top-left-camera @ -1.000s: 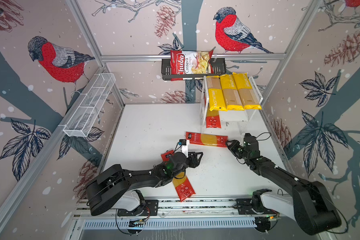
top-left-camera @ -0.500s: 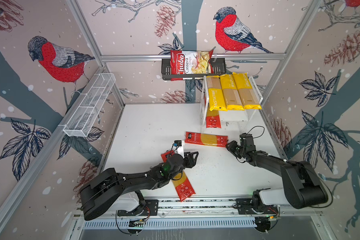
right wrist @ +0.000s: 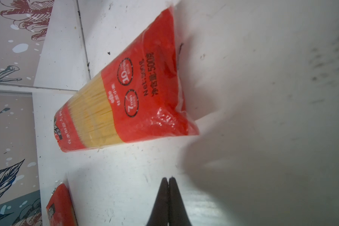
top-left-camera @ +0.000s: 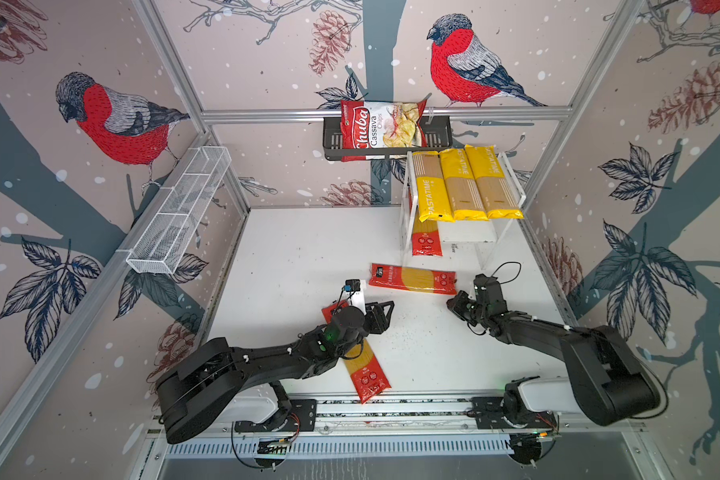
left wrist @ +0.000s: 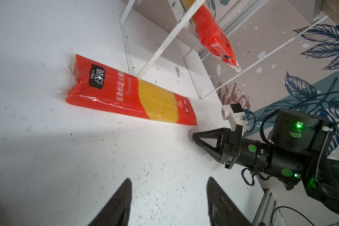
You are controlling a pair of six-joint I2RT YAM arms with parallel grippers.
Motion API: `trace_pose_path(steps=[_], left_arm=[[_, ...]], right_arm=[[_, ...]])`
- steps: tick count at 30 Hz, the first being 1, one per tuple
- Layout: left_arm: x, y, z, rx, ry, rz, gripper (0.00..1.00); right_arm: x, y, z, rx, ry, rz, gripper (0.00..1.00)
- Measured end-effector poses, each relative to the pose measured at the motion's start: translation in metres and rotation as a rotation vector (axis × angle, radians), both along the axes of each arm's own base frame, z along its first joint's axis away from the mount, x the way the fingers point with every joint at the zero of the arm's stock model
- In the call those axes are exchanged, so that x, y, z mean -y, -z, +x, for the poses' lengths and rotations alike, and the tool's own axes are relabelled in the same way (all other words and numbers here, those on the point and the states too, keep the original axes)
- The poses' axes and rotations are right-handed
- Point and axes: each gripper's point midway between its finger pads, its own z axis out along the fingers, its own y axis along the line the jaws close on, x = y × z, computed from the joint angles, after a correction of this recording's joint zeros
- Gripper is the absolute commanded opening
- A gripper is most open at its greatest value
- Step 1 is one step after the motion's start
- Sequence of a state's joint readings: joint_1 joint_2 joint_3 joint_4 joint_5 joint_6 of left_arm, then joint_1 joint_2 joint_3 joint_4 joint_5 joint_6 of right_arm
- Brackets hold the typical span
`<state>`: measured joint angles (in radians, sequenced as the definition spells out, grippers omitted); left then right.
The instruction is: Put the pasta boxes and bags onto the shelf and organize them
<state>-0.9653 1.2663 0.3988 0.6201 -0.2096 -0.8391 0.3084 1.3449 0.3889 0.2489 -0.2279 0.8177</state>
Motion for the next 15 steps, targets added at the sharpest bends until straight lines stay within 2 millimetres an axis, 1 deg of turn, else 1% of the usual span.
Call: trace_pose_path(steps=[2,5,7,8,11,15], left_arm=[[-0.001,0.0,0.0,0.0,-0.001,0.0,0.6],[-0.001,0.003,-0.001,-0.006,0.0,0.003,0.6],[-0.001,0.005,-0.001,-0.014,0.001,0.003,0.6],[0.0,0.006,-0.002,-0.023,0.0,-0.002,0.6],[0.002,0.008,-0.004,-0.034,0.015,-0.002,0.6],[0.002,0.01,-0.004,-0.04,0.015,-0.001,0.6]], right_arm=[[0.005,-0.003,0.002,0.007,0.015,0.001,0.18],[0.015,-0.002,0.005,-0.012,0.044,-0.01,0.38],[0.019,-0.002,0.011,-0.015,0.056,-0.014,0.47],[0.02,-0.002,0.014,-0.016,0.058,-0.018,0.5],[0.022,-0.002,0.023,-0.016,0.063,-0.031,0.52],[0.022,0.003,0.036,-0.023,0.075,-0.035,0.51]])
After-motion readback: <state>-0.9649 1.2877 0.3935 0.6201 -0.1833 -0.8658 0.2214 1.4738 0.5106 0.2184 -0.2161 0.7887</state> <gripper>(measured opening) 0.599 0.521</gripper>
